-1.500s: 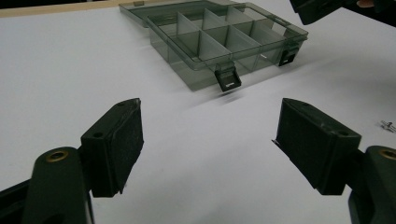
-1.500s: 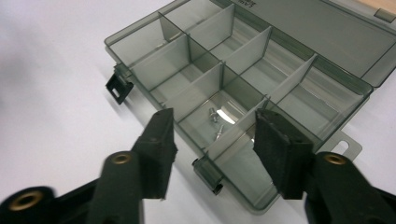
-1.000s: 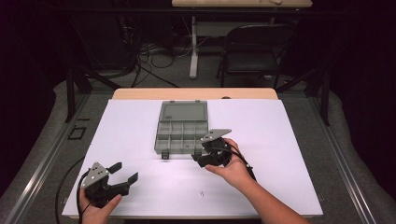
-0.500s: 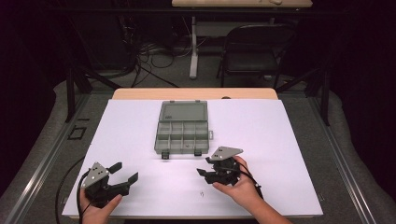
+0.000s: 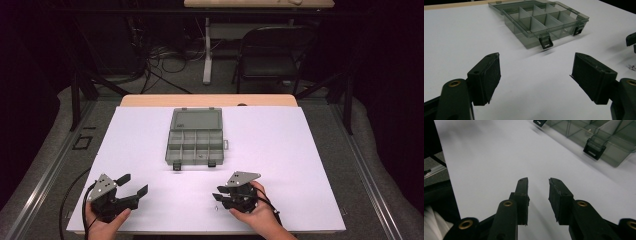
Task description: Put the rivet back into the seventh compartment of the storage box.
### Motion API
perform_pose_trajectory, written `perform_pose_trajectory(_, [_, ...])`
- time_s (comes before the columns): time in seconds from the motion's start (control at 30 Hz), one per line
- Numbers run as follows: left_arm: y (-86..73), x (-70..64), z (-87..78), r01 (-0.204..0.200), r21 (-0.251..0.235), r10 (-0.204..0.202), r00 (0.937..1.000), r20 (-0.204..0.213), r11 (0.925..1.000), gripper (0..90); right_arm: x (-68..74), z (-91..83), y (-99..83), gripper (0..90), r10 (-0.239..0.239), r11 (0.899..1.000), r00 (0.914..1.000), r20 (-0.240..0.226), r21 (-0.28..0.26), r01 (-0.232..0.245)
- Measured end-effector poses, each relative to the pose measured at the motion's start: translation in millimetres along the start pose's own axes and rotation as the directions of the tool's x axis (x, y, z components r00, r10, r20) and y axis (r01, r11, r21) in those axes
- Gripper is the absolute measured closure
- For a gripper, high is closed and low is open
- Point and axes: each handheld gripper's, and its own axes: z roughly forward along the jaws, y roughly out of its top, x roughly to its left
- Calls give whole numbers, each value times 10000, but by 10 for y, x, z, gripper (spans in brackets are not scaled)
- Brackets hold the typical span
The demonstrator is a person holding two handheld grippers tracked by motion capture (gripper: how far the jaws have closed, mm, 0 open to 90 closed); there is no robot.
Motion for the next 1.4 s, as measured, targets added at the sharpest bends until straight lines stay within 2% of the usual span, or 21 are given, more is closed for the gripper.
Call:
perform_pose_trajectory(0.1, [-1,1,-1,9,0,-9,10000,2,10000,230,33,35,-51,700,63,10000,9998,-185,-16,-63])
perform_pose_trajectory(0.17, [-1,1,2,22,3,-22,10000,4,10000,230,47,42,-77,705,11,9993,9997,-224,374,-2])
perform_pose_trajectory(0.43, [-1,2,2,31,-5,-31,10000,-1,10000,230,71,65,-126,712,149,9985,9988,-459,533,-124])
perform_pose_trajectory(0.47, [-1,2,2,4,5,-4,10000,5,10000,230,75,82,-138,715,211,9993,9986,-484,326,-196])
perform_pose_trajectory(0.5, [0,2,2,-2,6,2,10000,10,10000,230,72,75,-140,721,151,9983,9985,-524,565,-122])
perform_pose_trajectory(0.6, [0,2,2,-8,3,8,10000,18,10000,230,72,91,-152,728,156,9985,9983,-557,531,-127])
perform_pose_trajectory(0.7, [0,3,3,2,4,-2,10000,15,10000,230,83,116,-169,735,206,9973,9977,-651,722,-159])
perform_pose_trajectory(0.73, [-1,3,3,4,-1,-4,10000,16,10000,230,87,125,-173,735,217,9972,9976,-651,724,-169])
perform_pose_trajectory(0.77, [-1,3,3,3,0,-3,10000,16,10000,230,94,147,-184,742,216,9986,9976,-652,498,-184])
perform_pose_trajectory(0.87, [-1,4,4,7,3,-7,10000,18,10000,230,98,158,-187,745,177,9982,9975,-679,582,-138])
perform_pose_trajectory(0.9, [-1,4,4,14,2,-14,10000,18,10000,230,105,152,-182,753,162,9966,9975,-684,815,-106])
perform_pose_trajectory(1.13, [-1,5,4,21,9,-21,10000,29,10000,230,106,160,-184,776,96,9966,9979,-643,822,-43])
perform_pose_trajectory(1.17, [-1,7,4,-18,8,18,10000,17,10000,230,107,169,-189,782,65,9976,9980,-626,694,-22])
perform_pose_trajectory(1.3, [0,6,4,-28,7,28,10000,17,10000,230,113,159,-182,809,-27,9958,9979,-642,914,86])
perform_pose_trajectory(1.33, [0,7,4,-28,7,28,10000,18,10000,230,118,175,-191,816,-20,9979,9983,-575,638,57])
perform_pose_trajectory(1.4, [0,7,4,-28,8,28,10000,13,10000,230,118,172,-190,824,44,9975,9984,-560,706,-5])
